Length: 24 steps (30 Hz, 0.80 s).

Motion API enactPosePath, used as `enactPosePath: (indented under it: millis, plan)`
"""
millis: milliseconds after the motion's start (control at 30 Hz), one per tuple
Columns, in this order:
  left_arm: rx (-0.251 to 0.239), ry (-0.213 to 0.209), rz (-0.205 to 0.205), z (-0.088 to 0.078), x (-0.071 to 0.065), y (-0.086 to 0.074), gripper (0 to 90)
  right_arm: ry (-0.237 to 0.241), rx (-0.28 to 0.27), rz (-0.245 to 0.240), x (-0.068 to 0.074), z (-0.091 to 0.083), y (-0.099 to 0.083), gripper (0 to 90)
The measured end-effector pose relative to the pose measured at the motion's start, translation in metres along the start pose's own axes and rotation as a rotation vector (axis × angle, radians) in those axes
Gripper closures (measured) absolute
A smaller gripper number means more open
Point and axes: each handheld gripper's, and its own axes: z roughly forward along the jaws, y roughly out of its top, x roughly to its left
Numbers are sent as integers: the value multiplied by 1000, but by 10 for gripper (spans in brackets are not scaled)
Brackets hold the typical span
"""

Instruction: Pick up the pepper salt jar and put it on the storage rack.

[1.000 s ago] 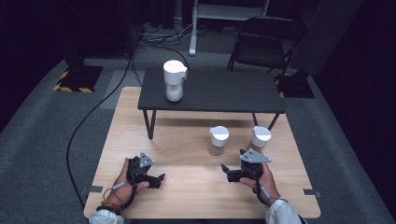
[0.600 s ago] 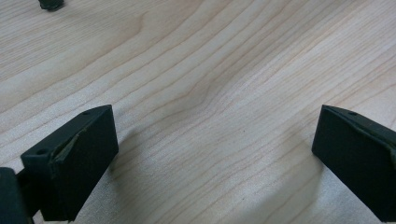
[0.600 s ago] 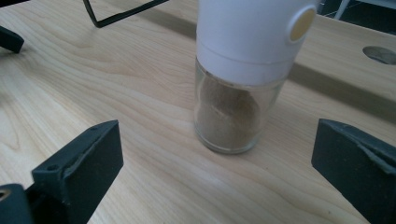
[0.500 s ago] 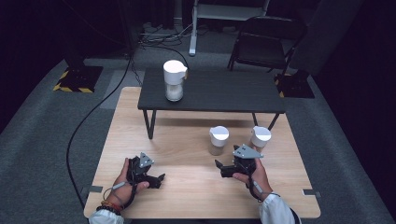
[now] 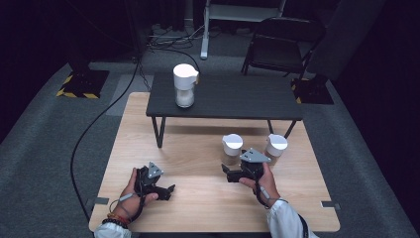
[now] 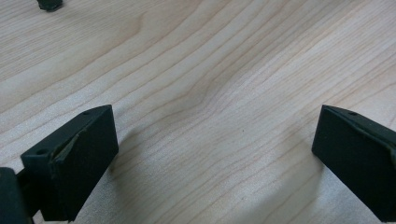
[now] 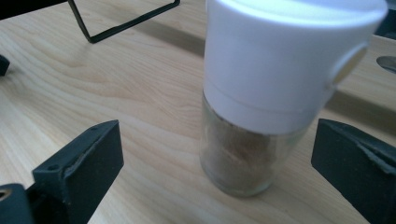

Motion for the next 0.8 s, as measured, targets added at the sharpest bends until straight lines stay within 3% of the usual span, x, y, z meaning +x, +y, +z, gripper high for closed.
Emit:
enactPosePath:
  millis: [200, 800]
  plan:
    - [0, -2, 1, 0, 0, 0, 1, -19, -15, 51, -1, 7, 2, 22]
    - [0, -5, 7, 0, 1, 0, 1, -76, -11, 103, 1, 35, 5, 58]
